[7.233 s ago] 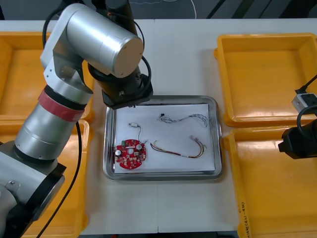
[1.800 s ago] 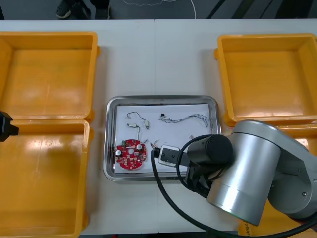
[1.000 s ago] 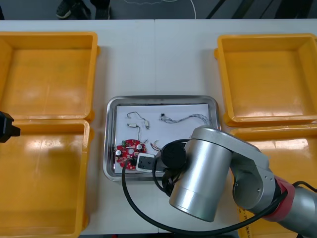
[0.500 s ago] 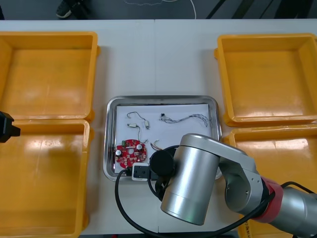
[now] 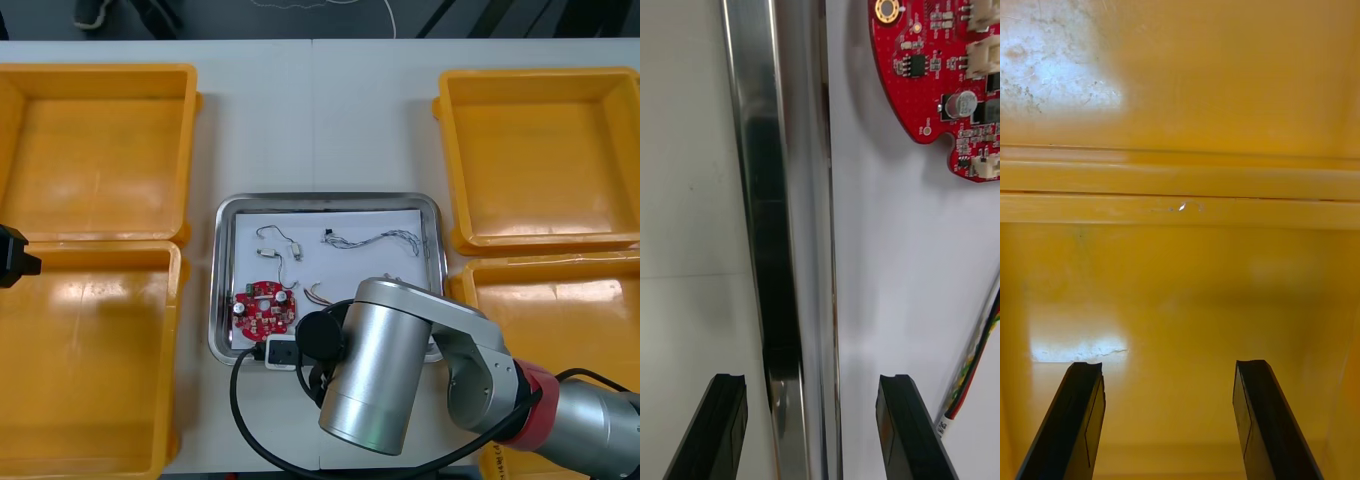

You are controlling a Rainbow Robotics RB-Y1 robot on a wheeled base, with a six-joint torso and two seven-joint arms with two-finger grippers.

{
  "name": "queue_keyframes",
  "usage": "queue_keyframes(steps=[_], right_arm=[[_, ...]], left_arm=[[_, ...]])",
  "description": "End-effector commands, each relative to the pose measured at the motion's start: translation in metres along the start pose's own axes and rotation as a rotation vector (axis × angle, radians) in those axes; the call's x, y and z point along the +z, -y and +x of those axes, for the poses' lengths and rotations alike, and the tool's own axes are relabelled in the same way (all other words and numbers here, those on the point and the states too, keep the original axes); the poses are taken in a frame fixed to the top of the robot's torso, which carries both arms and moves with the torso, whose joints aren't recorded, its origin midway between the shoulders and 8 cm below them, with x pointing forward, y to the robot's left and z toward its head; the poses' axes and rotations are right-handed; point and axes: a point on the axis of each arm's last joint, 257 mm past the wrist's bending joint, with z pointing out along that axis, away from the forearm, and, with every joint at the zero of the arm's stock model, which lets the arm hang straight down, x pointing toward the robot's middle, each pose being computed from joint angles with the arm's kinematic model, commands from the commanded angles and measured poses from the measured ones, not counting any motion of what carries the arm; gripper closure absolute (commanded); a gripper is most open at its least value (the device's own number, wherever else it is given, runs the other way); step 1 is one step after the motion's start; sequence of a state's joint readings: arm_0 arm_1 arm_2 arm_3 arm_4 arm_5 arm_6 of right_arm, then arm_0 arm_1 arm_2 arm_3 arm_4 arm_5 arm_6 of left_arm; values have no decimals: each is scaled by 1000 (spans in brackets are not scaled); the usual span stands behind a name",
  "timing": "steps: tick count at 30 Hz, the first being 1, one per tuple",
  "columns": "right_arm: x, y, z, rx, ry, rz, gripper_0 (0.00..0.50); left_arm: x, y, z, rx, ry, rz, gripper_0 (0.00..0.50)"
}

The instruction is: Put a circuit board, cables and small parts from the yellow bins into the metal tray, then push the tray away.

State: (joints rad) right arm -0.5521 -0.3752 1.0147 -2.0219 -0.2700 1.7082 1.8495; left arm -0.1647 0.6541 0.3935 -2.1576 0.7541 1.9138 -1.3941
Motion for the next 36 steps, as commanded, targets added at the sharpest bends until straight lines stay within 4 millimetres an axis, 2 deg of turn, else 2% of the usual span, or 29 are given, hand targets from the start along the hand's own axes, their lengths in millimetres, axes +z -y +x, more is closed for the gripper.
queue_keyframes(steps=[1, 7, 8, 9, 10, 11, 12, 13, 15, 36], right_arm=[[-7, 6, -22, -66, 36, 29, 0], [1, 8, -24, -64, 38, 26, 23], [3, 8, -24, -65, 36, 24, 46], [4, 9, -25, -64, 37, 24, 89], [6, 9, -25, -63, 34, 21, 197], [6, 9, -24, -63, 30, 23, 259], [6, 10, -25, -63, 30, 22, 364], [7, 10, -24, -63, 26, 22, 442], [7, 11, -24, -63, 25, 24, 500], [3, 28, -22, -84, 10, 65, 500]], left_arm=[[-8, -8, 4, 33, -4, -38, 0], [-8, -8, 4, 33, -4, -38, 0], [-8, -8, 4, 33, -4, -38, 0], [-8, -8, 4, 33, -4, -38, 0], [-8, -8, 4, 33, -4, -38, 0], [-8, -8, 4, 33, -4, -38, 0], [-8, -8, 4, 33, -4, -38, 0], [-8, -8, 4, 33, -4, -38, 0], [-8, -8, 4, 33, -4, -38, 0], [-8, -8, 4, 33, -4, -38, 0]])
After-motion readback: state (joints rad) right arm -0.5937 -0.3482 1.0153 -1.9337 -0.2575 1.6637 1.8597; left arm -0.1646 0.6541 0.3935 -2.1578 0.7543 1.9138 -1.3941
